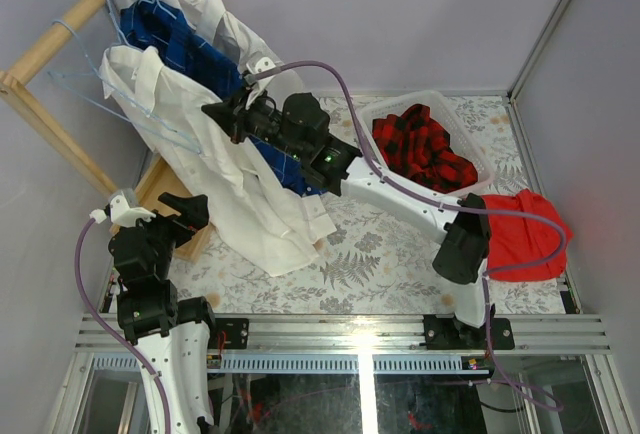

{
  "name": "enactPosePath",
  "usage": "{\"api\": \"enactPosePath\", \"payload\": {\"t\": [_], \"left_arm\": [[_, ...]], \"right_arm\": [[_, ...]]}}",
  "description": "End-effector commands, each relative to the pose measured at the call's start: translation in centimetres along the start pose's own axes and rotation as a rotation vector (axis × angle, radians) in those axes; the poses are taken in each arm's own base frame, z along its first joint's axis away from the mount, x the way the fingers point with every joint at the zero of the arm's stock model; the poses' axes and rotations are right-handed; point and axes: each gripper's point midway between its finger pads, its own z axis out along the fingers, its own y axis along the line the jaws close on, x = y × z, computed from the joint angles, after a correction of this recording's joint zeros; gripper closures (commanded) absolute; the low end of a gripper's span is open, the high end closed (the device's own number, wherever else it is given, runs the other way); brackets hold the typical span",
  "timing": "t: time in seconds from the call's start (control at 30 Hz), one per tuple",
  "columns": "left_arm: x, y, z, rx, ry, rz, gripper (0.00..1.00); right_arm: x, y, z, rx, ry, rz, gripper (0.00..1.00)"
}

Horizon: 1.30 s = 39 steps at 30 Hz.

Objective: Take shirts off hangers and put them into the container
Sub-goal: Pick up the hanger from the clothesline.

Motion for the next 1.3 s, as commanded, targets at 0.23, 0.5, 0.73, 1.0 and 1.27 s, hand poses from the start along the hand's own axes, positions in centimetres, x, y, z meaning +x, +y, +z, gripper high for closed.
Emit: {"api": "enactPosePath", "payload": {"t": [0.23,0.5,0.73,1.0,1.27], "left_arm": [[-1.0,-0.9,0.1,0.047,-0.04,0.012,0.0],[-0.9,-0.9,0.2,0.046,-0.038,0.012,0.0],[-0.9,-0.8,0.2,0.043,-0.037,0.011,0.0],[-0.9,-0.8,0.3,0.041,-0.033,0.01,0.0],[-0.9,-0.7,0.3,0.036,-0.035,0.008,0.0]], "right_arm": [[1.3,0.9,-1.9,0.013,0.196,-0.122,0.4],[-0.3,-0.4,0.8,0.068,0.166,-0.19,0.34],[0.1,-0.7,1.9,0.094,0.116,-0.146,1.0],[-8.4,1.4,1.9,0.028,-0.291,-0.066,1.0],[-12.2,2.4,1.1,0.015,-0.43,-0.027,1.0]]}}
